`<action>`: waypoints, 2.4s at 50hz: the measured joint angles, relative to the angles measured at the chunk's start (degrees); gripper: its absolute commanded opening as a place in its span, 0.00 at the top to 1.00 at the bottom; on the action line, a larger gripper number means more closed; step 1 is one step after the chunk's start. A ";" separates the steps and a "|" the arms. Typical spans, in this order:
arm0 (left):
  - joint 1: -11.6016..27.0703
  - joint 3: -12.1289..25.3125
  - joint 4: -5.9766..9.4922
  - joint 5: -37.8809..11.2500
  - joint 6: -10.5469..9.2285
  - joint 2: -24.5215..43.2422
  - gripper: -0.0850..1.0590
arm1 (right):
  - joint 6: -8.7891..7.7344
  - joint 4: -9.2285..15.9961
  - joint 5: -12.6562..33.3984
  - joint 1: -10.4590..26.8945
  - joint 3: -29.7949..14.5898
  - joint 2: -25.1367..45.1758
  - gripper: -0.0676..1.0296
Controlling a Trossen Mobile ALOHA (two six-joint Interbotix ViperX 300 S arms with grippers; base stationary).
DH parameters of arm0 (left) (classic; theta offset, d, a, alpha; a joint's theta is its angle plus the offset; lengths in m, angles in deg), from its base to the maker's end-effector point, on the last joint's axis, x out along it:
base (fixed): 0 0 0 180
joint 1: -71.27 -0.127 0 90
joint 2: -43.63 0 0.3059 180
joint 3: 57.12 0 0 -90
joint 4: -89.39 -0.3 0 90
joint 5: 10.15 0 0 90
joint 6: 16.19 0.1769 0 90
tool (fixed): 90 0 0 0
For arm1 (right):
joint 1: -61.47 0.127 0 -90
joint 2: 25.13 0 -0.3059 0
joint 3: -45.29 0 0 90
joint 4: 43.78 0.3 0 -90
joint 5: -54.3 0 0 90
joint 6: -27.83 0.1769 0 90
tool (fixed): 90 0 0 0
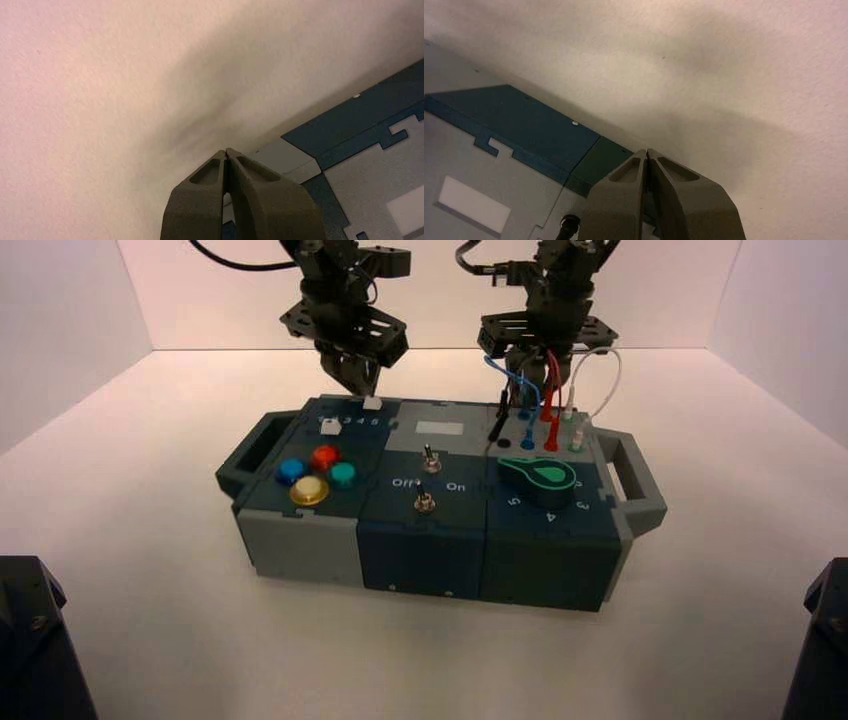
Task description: Move the box closer.
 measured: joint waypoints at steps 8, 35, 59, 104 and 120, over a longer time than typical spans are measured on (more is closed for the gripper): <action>0.44 -2.72 0.09 -0.09 -0.09 -1.32 0.95 | -0.09 1.05 -0.09 0.53 1.41 -0.09 0.96; 1.67 -8.26 0.35 -0.09 -0.18 -4.13 0.95 | 0.18 2.72 -0.09 2.46 5.63 -2.37 0.96; 2.90 -6.15 -0.26 -1.41 -0.09 -3.60 0.95 | 0.18 2.02 -3.08 2.72 5.36 -2.72 0.96; -2.20 -7.82 -0.26 -12.92 -0.79 -27.60 0.95 | 0.70 -1.67 10.81 0.18 4.66 -26.98 0.96; 0.70 -16.00 -0.26 -19.60 -4.75 -41.66 0.95 | 0.70 1.14 15.82 3.78 16.35 -40.52 0.96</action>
